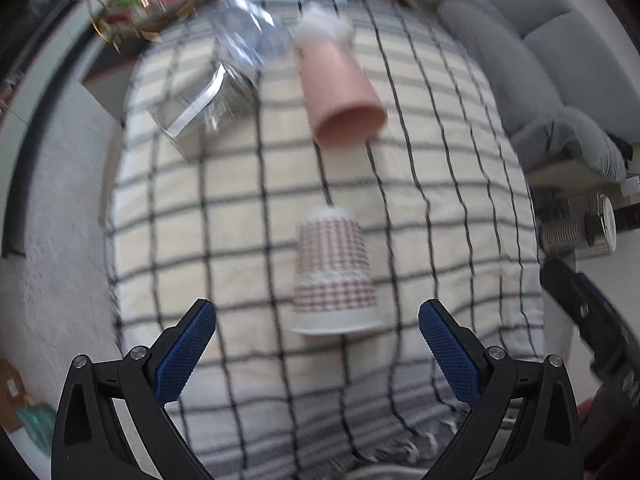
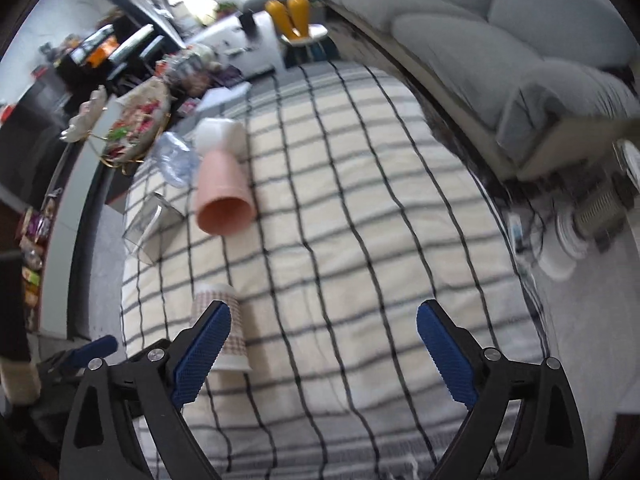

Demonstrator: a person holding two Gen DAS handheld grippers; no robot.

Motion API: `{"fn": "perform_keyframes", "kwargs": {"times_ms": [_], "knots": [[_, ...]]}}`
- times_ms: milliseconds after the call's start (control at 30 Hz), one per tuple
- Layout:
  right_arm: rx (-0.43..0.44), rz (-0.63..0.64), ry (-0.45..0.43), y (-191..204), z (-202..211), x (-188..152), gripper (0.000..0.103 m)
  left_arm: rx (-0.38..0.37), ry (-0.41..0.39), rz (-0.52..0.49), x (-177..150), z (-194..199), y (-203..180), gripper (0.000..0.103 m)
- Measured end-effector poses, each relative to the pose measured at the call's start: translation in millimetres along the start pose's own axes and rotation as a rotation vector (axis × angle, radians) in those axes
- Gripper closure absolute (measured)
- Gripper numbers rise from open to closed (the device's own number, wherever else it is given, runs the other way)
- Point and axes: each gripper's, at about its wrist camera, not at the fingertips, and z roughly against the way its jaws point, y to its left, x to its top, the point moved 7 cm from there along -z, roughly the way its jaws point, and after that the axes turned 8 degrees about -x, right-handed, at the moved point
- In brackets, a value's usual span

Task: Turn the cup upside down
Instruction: 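Close the left tool on the paper cup while the right tool opens and releases it, then carry the paper cup in the left tool back over the table, rim down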

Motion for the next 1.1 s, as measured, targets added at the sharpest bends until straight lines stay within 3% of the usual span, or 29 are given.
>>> {"fn": "perform_keyframes", "kwargs": {"times_ms": [200,367,500,733,833,1000,1100], "knots": [[0.0,-0.063,0.089,-22,-17,7,0.009,0.021,0.247,0.042,4,-37,-20,0.0],[0.018,-0.08,0.124,-22,-28,22,0.009,0.108,0.366,0.028,22,-54,-20,0.0],[0.033,-0.1,0.162,-20,-43,37,0.009,0.104,0.523,0.055,19,-77,-16,0.0],[0.052,-0.108,0.244,-14,-81,54,0.009,0.144,0.686,0.109,14,-111,0,0.001],[0.059,-0.107,0.291,-13,-100,56,0.009,0.134,0.731,0.109,9,-121,-1,0.007],[0.072,-0.107,0.338,-11,-121,54,0.008,0.122,0.778,0.126,-3,-128,0,0.039],[0.078,-0.106,0.35,-11,-127,54,0.008,0.125,0.778,0.119,-4,-129,0,0.04]]}}
